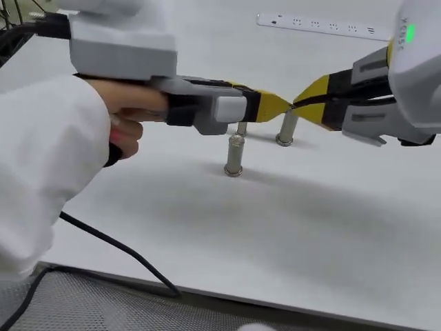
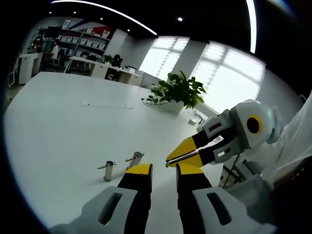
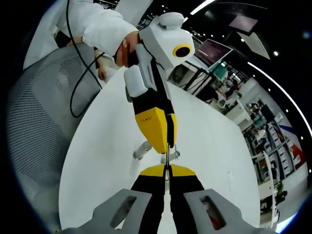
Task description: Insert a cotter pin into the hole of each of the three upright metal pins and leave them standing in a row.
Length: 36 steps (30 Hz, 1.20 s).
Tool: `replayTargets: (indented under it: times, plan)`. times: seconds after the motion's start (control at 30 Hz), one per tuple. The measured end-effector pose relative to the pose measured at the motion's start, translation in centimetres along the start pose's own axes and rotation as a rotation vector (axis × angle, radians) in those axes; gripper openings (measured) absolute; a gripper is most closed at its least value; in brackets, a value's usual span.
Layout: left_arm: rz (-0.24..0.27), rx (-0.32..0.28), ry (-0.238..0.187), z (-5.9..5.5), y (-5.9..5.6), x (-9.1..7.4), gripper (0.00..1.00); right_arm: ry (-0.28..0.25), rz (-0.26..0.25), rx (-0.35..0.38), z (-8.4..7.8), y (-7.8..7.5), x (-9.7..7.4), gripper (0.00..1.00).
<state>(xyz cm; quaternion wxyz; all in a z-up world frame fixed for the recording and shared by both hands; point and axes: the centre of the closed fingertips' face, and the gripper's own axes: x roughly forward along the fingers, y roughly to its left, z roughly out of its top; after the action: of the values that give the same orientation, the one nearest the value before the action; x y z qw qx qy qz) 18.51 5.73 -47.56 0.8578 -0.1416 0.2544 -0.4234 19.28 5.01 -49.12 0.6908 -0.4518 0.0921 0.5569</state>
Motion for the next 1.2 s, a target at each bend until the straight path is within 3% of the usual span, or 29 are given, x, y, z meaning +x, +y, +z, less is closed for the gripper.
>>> replayTargets:
  times: [0.47,0.8,0.93,1.0,1.2]
  plan:
    - [-0.02,-0.025,0.01,-0.5,-0.3,0.2,0.01,-0.016,0.006,-0.018,0.9,0.3,0.2,0.0]
    - [-0.019,-0.037,0.02,-0.9,-0.2,0.3,0.0,-0.022,0.018,-0.015,1.1,0.7,0.4,0.0]
    - [-0.032,-0.056,0.055,-1.4,-0.2,0.1,0.0,-0.021,0.035,-0.019,1.2,1.1,0.5,0.0]
    - [-0.033,-0.087,0.061,-1.5,-0.1,0.1,0.0,-0.02,0.04,-0.022,1.3,1.4,0.5,0.0]
    - [-0.024,-0.098,0.073,-2.0,-0.2,-0.1,0.0,-0.019,0.063,-0.009,1.3,1.9,0.6,0.0]
